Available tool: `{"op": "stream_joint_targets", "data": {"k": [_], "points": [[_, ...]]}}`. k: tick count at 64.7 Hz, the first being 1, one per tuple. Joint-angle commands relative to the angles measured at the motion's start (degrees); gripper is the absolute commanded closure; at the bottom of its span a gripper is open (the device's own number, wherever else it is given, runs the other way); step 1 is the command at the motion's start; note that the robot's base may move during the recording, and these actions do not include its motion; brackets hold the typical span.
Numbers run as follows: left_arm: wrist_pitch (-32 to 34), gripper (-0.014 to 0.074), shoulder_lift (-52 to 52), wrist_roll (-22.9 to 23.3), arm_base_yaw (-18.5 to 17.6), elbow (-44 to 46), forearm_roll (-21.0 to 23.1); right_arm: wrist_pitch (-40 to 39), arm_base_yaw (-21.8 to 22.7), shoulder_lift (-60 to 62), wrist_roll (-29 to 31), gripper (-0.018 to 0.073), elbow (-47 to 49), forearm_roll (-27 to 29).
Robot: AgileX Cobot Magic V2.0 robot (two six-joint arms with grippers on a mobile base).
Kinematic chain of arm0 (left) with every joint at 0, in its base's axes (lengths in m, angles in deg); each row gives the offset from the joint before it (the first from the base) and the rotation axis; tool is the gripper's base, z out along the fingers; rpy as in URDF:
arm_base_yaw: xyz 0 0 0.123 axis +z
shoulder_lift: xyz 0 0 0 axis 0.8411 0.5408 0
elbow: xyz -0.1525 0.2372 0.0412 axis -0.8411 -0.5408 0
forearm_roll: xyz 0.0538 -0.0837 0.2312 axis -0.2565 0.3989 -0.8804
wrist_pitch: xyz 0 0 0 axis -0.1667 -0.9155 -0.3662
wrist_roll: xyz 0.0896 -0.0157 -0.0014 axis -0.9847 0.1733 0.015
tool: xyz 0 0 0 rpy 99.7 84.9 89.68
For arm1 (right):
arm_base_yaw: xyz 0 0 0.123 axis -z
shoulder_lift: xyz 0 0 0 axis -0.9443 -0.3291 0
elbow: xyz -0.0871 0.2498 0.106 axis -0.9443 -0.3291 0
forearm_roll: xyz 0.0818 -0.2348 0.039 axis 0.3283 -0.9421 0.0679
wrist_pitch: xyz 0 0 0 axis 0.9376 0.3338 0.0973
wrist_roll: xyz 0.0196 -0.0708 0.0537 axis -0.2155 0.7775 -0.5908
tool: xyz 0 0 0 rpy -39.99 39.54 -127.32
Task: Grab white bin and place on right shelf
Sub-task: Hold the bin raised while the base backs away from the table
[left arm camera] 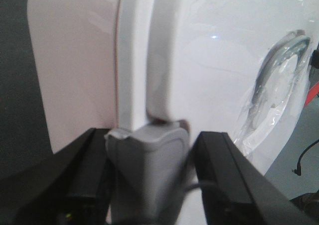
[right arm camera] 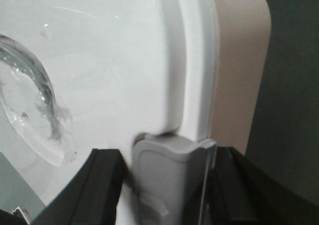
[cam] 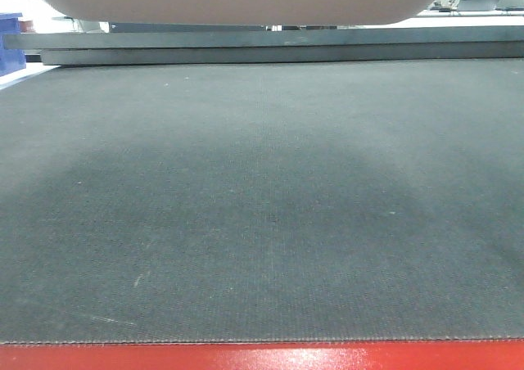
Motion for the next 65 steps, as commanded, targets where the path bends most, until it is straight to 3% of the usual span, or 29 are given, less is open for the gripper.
{"op": "stream_joint_targets", "data": {"k": [1, 65], "points": [[-7.12, 0.0409, -0.97, -0.99, -1.48, 1.55, 10.51, 9.17, -1.19, 1.36, 0.76, 0.0209, 1.73, 14.55], [-7.12, 0.0409, -0.97, -0.99, -1.48, 1.55, 10.51, 9.17, -1.19, 1.20, 0.76, 0.0209, 1.73, 14.55]]}}
